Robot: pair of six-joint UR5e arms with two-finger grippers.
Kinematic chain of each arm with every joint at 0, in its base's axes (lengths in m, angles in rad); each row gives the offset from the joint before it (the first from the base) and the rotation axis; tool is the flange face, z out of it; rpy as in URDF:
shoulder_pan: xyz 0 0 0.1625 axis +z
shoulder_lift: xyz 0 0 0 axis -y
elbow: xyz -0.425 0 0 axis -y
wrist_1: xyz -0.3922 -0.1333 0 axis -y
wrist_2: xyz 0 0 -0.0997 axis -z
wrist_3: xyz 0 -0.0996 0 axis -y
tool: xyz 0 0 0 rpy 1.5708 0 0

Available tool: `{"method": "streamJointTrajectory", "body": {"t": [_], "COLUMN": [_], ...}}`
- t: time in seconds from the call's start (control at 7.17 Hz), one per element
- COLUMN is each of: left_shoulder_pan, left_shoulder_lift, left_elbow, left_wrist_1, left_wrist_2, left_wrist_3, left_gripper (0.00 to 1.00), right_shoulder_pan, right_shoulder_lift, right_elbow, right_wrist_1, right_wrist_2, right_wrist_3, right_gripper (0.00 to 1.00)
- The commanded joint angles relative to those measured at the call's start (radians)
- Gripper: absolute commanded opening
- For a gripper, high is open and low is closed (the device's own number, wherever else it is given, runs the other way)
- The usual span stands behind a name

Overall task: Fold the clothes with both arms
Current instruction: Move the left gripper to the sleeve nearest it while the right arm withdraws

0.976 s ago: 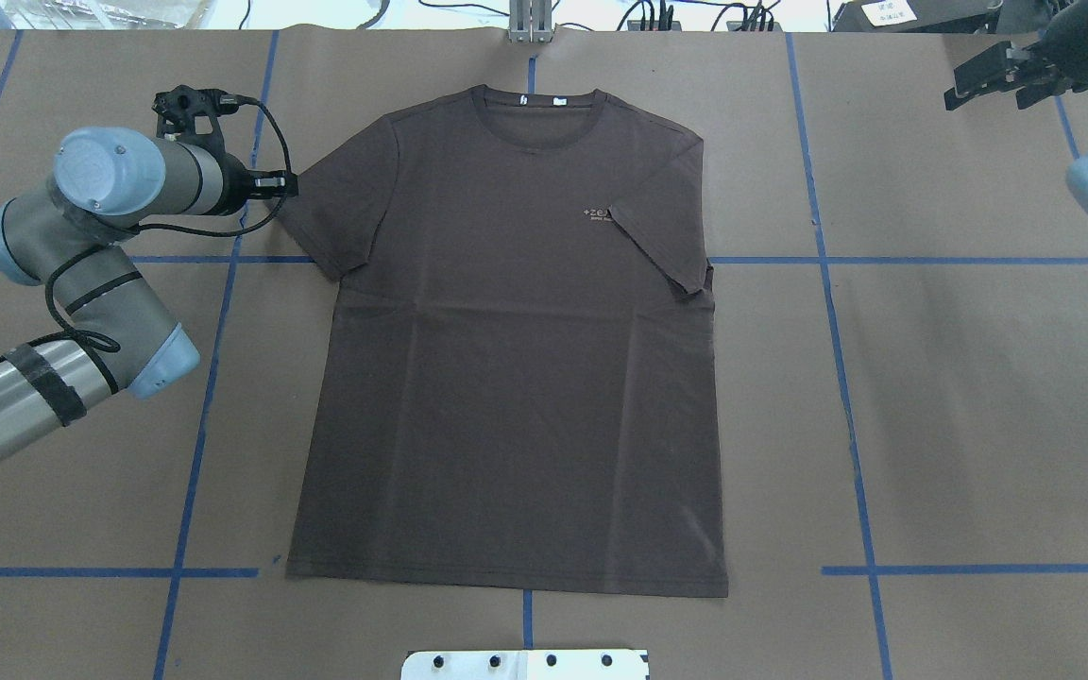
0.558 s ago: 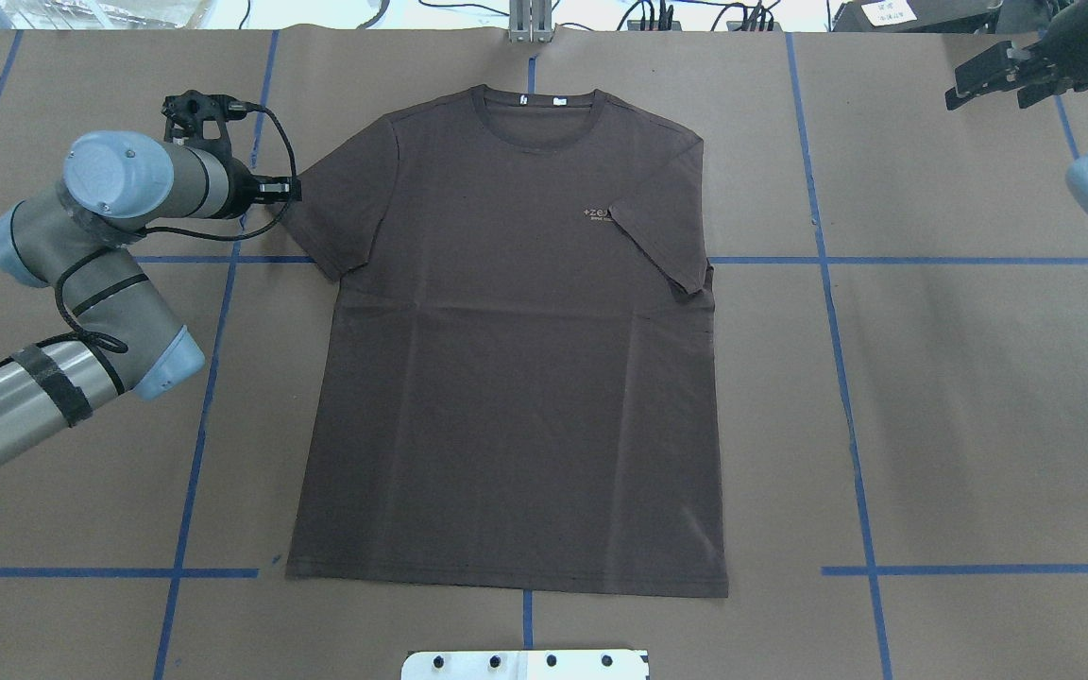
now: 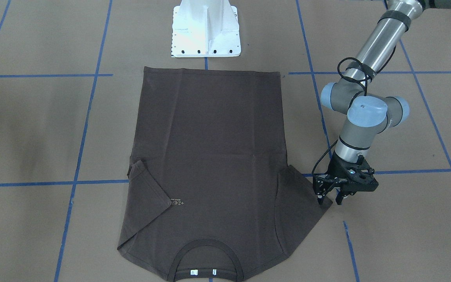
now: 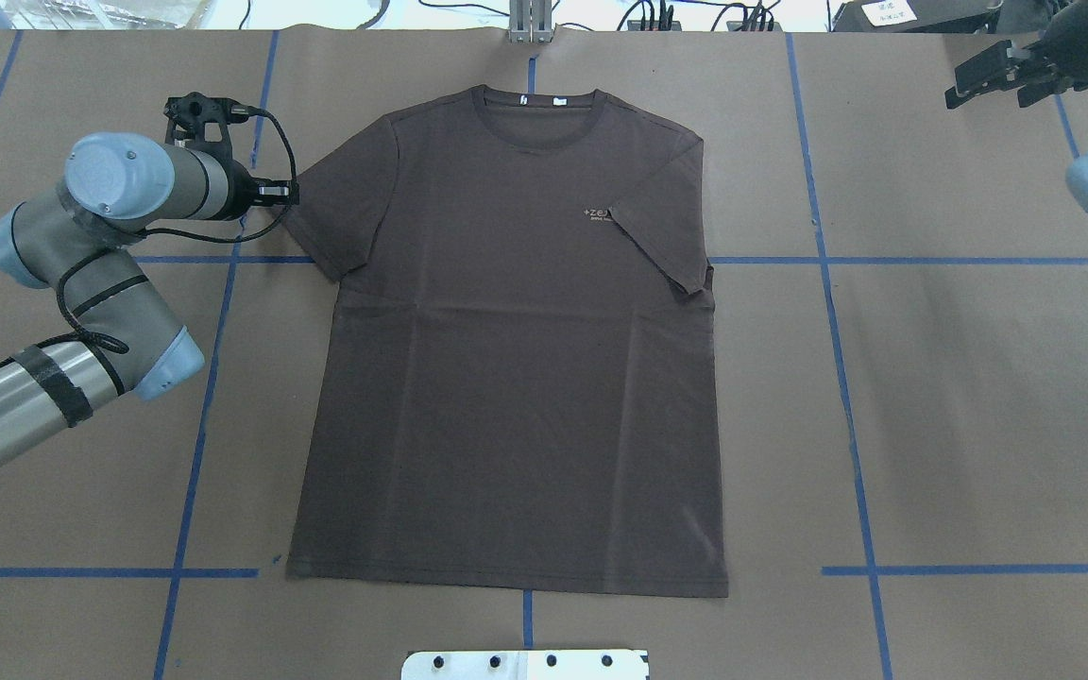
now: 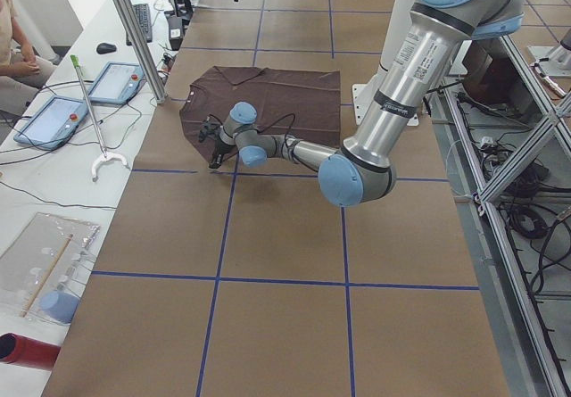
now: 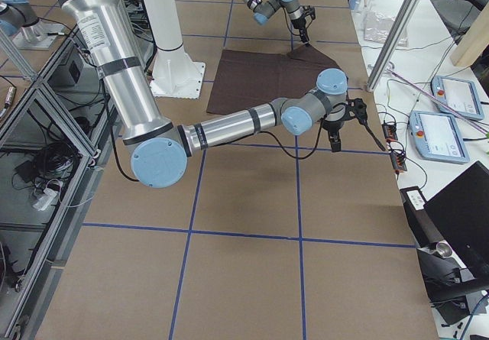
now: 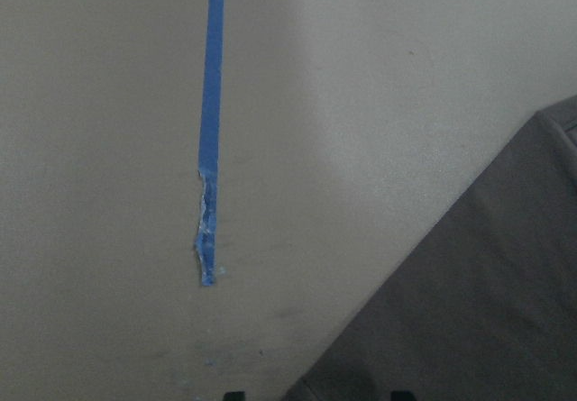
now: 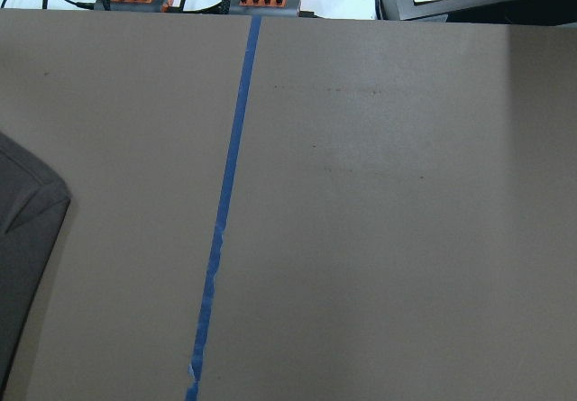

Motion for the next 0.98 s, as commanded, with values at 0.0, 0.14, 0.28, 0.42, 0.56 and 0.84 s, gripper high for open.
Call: {"method": "streamJointTrajectory", "body": {"t": [0.0,0.14,0.28,0.42,0.56,0.84], "left_shoulder_pan": [0.005,0.006,0.008,0.008,0.008,0.009], "left_shoulder_lift": [0.001,0.0,0.0,0.0,0.0,0.0], "left_elbow": [0.004,0.004,0.006,0.004,0.004,0.003], "left_wrist_1": [0.0,0.0,0.0,0.0,0.0,-0.02], "left_wrist_2": [0.0,0.0,0.0,0.0,0.002,0.0], "left_wrist_3": [0.003,0.003,0.003,0.003,0.003,0.002], "left_gripper": [0.59,0.58,0.55,0.52,0.45,0.0], "right_shoulder_pan": [0.0,0.0,0.0,0.0,0.0,0.0], "right_shoulder_lift": [0.002,0.002,0.0,0.0,0.0,0.0], "right_elbow": [0.0,0.0,0.0,0.0,0.0,0.0], "right_wrist_1": [0.0,0.0,0.0,0.0,0.0,0.0], "right_wrist_2": [0.002,0.001,-0.001,-0.001,-0.001,0.001], "right_wrist_3": [-0.001,-0.001,0.0,-0.001,-0.001,-0.001], "right_gripper": [1.0,1.0,1.0,1.0,1.0,1.0]}}
